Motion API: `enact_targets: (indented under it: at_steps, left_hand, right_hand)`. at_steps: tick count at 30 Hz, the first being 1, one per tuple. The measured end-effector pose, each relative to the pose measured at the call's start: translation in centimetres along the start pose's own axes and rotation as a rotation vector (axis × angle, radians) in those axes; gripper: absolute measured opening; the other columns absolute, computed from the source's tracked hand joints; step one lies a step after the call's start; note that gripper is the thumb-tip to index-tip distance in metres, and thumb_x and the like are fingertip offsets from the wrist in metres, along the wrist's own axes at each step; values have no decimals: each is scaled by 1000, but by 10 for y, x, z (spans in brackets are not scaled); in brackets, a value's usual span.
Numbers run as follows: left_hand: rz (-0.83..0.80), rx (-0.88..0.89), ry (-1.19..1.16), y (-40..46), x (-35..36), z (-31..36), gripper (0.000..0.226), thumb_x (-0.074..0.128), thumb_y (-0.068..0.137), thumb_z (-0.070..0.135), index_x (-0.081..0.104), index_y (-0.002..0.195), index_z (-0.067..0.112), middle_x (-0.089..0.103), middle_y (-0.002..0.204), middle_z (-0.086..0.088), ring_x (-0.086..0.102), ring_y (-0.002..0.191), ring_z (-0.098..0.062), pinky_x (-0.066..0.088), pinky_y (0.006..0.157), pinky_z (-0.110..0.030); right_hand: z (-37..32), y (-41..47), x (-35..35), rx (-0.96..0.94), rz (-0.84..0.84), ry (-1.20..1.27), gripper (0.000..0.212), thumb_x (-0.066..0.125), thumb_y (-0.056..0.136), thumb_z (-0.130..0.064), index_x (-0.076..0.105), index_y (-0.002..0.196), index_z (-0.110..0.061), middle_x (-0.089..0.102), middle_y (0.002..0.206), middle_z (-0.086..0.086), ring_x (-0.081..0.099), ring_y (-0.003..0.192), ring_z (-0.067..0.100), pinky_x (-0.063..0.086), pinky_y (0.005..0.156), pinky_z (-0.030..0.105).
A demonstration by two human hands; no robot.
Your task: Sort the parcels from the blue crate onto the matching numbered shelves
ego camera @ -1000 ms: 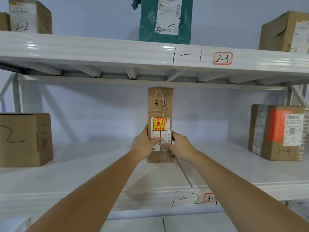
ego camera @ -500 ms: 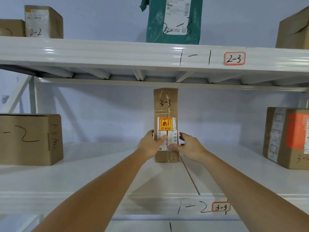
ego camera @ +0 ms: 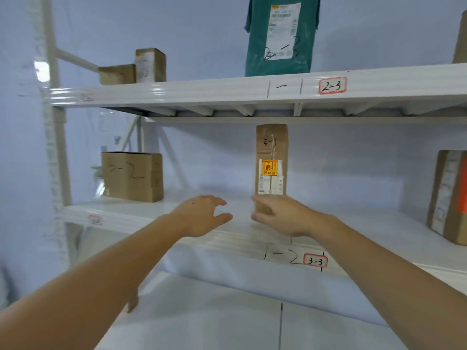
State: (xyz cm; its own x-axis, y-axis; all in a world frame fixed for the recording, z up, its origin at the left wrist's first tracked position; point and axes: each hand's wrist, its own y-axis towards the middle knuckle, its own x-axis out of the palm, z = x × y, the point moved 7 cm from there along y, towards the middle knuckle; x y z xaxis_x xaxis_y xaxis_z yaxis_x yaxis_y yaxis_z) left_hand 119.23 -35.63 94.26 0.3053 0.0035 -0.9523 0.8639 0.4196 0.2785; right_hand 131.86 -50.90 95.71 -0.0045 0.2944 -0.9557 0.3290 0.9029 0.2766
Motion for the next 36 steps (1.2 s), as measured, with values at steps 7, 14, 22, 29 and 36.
enact_targets:
  at_steps: [7,14,22,29,36]
  left_hand:
    - [-28,-240,71,-153,-10,-47,65,44,101,63,42,156,28,43,161,6,41,147,-21,32,121,-40]
    - [-61,-542,220,-341,-51,-111,66,40,103,63,37,159,27,38,164,5,38,148,-20,29,119,-39]
    - [-51,-845,229,-595,-100,-136,57,46,100,61,46,150,35,49,154,4,50,139,-24,45,110,-48]
    - [-73,-1072,276,-815,-133,-123,65,44,102,61,38,157,27,42,161,4,43,145,-21,38,116,-41]
    - [-83,-1212,254,-955,-141,-146,66,45,103,60,38,157,24,42,161,1,42,146,-21,36,117,-41]
  right_hand:
    - [-140,-18,59,-340,-137,25,65,42,106,-53,27,162,-24,26,169,-6,25,154,13,18,122,28]
    - [-303,-51,100,-599,-238,119,66,44,104,-57,26,162,-30,29,167,-8,39,147,16,30,120,35]
    - [-502,-150,119,-858,-306,186,60,46,107,-47,30,161,-25,34,165,-3,36,149,19,30,119,33]
    - [-662,-269,144,-1004,-379,250,63,48,104,-51,32,160,-25,35,166,1,34,150,21,31,121,39]
    - [-787,-345,161,-1162,-391,233,62,45,106,-49,28,161,-26,34,166,-4,33,151,17,26,122,36]
